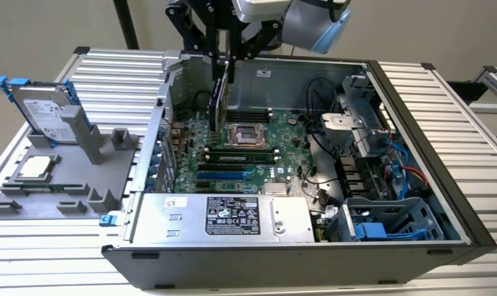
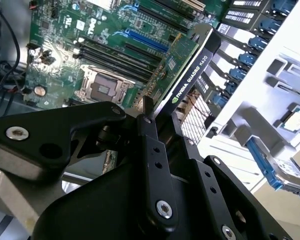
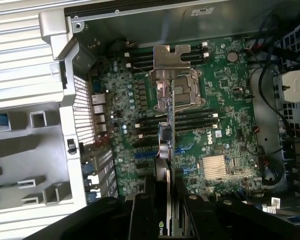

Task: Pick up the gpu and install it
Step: 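Pick up the gpu and move the gpu toward the slot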

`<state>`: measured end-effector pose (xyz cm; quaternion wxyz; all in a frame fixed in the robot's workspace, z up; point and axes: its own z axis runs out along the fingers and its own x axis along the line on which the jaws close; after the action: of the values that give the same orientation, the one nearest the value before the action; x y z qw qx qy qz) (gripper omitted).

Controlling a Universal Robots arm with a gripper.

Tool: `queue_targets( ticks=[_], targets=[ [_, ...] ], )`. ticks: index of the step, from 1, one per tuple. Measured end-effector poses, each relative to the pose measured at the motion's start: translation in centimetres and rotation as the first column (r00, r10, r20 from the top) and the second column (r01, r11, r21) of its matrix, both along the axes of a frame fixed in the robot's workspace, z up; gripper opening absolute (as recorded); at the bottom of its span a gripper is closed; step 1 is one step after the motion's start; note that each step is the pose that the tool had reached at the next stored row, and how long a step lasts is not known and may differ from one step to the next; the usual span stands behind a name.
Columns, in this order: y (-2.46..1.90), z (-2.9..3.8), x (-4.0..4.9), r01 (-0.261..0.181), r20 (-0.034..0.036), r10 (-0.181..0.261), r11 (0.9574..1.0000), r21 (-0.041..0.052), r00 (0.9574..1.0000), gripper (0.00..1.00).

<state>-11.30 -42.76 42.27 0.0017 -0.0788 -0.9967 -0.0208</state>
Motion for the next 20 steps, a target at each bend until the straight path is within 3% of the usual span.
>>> queue_targets(
  ticks=[15,20],
  targets=[
    [0.00,0.00,2.18,0.004,0.0000,-0.004,1.0000,-0.0001,1.0000,0.00],
    [0.00,0.00,2.34,0.004,0.0000,-0.004,1.0000,0.0000,1.0000,0.00]
  ],
)
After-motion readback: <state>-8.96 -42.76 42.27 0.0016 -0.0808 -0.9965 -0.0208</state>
